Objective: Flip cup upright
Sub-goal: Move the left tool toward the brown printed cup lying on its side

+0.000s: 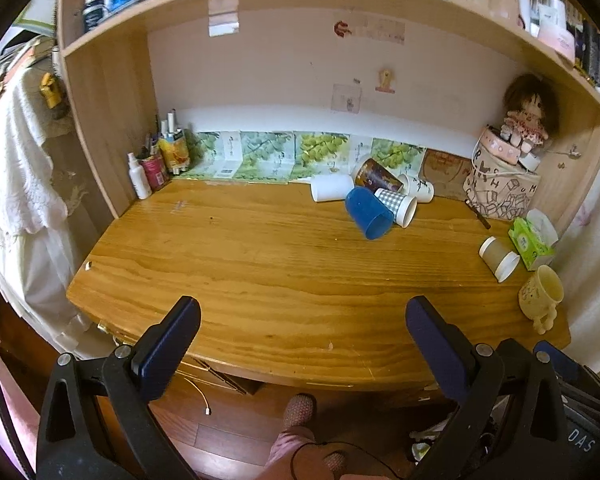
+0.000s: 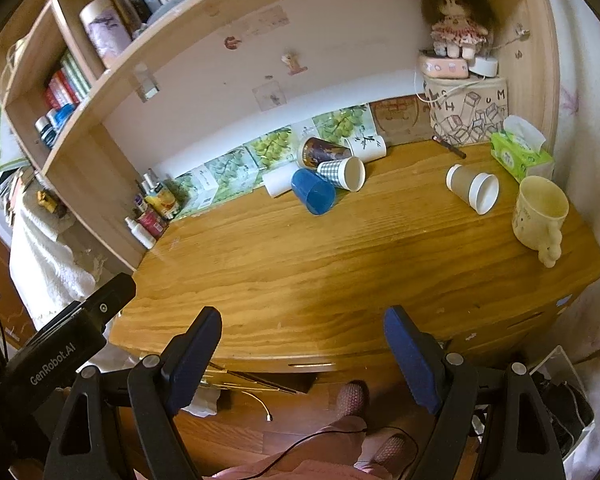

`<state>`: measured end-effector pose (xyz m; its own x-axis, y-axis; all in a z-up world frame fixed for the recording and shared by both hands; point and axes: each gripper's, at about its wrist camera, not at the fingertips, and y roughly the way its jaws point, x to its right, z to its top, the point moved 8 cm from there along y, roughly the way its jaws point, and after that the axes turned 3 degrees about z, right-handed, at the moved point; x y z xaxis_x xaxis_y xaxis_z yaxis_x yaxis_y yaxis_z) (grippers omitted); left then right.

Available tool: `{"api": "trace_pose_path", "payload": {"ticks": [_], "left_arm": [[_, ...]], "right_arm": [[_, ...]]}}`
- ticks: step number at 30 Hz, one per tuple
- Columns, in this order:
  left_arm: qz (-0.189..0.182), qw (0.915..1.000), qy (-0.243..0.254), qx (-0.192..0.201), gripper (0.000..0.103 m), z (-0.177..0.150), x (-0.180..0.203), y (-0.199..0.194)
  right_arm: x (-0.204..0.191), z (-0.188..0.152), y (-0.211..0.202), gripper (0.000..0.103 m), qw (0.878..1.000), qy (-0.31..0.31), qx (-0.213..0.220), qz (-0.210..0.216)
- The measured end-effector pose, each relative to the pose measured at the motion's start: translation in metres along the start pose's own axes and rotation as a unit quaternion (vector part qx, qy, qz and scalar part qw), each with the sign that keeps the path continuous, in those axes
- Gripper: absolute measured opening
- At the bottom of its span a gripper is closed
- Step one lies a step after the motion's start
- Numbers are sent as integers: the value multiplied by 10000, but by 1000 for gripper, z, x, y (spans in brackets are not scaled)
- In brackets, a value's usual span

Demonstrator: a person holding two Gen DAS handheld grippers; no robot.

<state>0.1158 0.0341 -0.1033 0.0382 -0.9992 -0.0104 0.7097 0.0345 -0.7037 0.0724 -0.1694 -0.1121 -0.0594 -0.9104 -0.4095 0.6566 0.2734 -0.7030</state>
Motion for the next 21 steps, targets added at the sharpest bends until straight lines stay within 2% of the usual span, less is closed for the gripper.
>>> {"api": "trace_pose_path", "payload": {"ticks": [8,21], "left_arm": [[-115,9995,165,-253,102,36,5,44],[-434,9965,527,-481,102,97,19,113]], "right_arm": [[7,29,39,84,9994,246,-204,-142],[-2,96,97,84,9990,319,-180,-253]]}}
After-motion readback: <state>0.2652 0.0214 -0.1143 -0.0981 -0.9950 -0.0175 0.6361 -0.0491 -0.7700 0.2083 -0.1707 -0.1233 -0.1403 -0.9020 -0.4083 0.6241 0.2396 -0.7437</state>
